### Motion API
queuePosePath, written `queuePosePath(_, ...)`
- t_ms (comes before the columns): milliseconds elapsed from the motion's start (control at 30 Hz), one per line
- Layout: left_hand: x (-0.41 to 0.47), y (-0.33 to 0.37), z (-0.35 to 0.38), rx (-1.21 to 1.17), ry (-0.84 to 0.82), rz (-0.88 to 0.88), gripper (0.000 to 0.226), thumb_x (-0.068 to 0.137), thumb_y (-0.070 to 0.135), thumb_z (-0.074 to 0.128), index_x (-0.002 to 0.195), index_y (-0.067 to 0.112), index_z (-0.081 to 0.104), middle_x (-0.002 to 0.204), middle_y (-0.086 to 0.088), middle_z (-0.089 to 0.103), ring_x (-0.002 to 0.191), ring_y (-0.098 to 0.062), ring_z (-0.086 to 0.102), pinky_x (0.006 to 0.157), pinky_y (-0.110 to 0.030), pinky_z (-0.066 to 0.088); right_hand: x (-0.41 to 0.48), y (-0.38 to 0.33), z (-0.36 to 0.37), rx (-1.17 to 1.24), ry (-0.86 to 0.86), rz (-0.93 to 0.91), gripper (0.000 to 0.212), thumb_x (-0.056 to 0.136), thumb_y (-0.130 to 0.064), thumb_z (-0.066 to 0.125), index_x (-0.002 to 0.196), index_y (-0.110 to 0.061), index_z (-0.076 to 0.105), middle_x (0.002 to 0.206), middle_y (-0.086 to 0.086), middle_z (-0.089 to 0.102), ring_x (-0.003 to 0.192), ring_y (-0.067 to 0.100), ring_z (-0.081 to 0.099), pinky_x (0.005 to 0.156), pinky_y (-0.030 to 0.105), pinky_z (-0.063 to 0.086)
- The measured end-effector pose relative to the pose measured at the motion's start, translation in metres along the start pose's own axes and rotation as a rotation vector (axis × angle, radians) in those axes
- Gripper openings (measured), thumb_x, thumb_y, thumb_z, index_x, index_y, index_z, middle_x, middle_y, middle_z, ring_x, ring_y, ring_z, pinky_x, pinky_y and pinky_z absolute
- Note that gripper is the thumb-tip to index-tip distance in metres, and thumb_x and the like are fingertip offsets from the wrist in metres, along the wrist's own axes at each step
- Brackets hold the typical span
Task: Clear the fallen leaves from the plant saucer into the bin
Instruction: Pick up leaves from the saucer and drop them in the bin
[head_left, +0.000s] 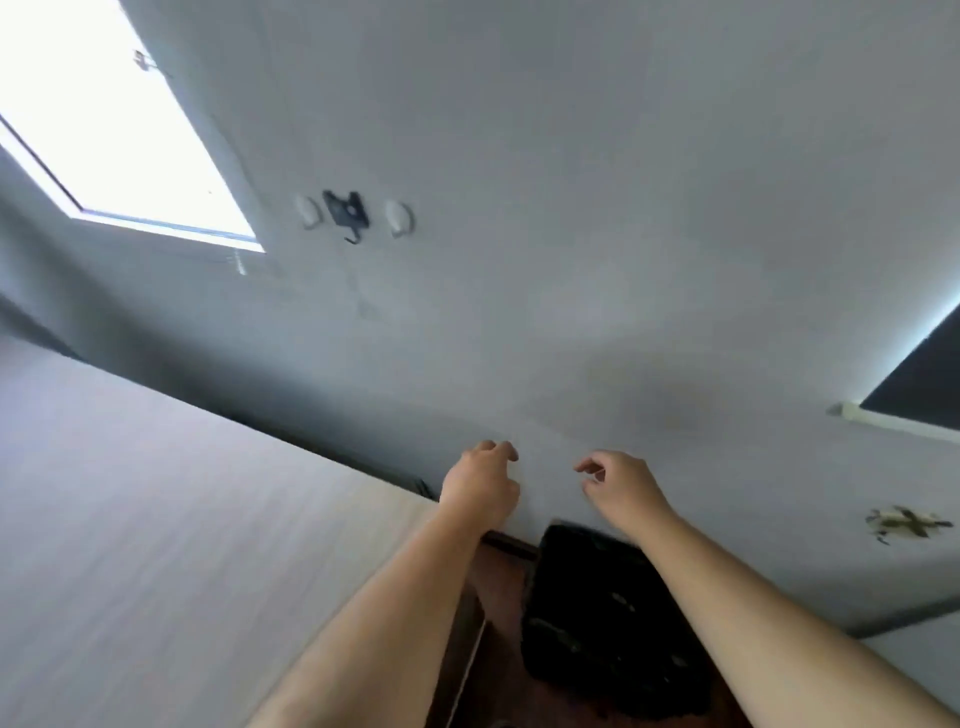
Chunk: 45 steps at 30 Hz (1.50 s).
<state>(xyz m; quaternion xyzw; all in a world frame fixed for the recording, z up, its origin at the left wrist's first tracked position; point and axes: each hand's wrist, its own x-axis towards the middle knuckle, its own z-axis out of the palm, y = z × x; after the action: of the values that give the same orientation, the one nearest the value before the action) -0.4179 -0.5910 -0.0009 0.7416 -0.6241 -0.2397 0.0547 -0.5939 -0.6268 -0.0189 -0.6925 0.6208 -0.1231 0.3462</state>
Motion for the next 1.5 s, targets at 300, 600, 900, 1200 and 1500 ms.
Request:
queuePosePath(300,-0.205,-0.147,-0.101,-0.024,0.358,-0.448,0.04,0.089,0.019,0.048,0.129,0.023,0.05,0.134,-0.006,0.053,0.122,-0.029,0.051,0.096,-0.039,0.046,-0.087,-0.204,0.094,-0.123,-0.258,-0.551,0.015,0.086,-0.013,0.059,0.093,-0.015,0.072,0.096,0.006,0.074,0.089,0.023,0.067,0.073,0.022,0.045)
queuePosePath(600,-0.461,-0.304,-0.071,-0.207,0.466,-0.982,0.034,0.089,0.008,0.042,0.118,0.018,0.056,0.13,-0.007,0.054,0.115,-0.029,0.054,0.096,-0.039,0.049,-0.245,-0.338,0.244,-0.214,-0.551,-0.992,0.018,0.084,-0.011,0.056,0.085,-0.018,0.072,0.069,-0.001,0.06,0.067,0.019,0.057,0.057,0.022,0.04)
queuePosePath(900,-0.557,-0.428,-0.03,-0.335,0.425,-1.002,0.035,0.088,0.003,0.045,0.121,0.009,0.055,0.131,-0.013,0.049,0.118,-0.028,0.049,0.095,-0.027,0.041,-0.325,-0.386,0.372,-0.445,-0.668,-1.074,0.019,0.082,-0.013,0.051,0.072,-0.016,0.066,0.075,0.004,0.067,0.079,0.028,0.062,0.066,0.034,0.049)
queuePosePath(1200,-0.575,-0.482,-0.011,-0.213,0.219,-0.882,0.03,0.082,0.019,0.064,0.112,0.016,0.066,0.119,-0.004,0.065,0.115,-0.024,0.056,0.099,-0.035,0.045,-0.334,-0.385,0.43,-0.814,-0.862,-1.159,0.035,0.073,-0.036,0.072,0.107,-0.028,0.066,0.109,-0.004,0.065,0.099,0.015,0.058,0.084,0.03,0.051)
queuePosePath(1500,-0.545,-0.474,-0.003,-0.025,0.283,-0.698,0.038,0.075,0.041,0.073,0.109,0.024,0.068,0.113,0.002,0.066,0.111,-0.019,0.054,0.098,-0.032,0.036,-0.291,-0.407,0.422,-0.988,-0.491,-1.25,0.039,0.082,-0.008,0.053,0.114,-0.027,0.063,0.124,-0.002,0.063,0.123,0.022,0.049,0.114,0.035,0.03)
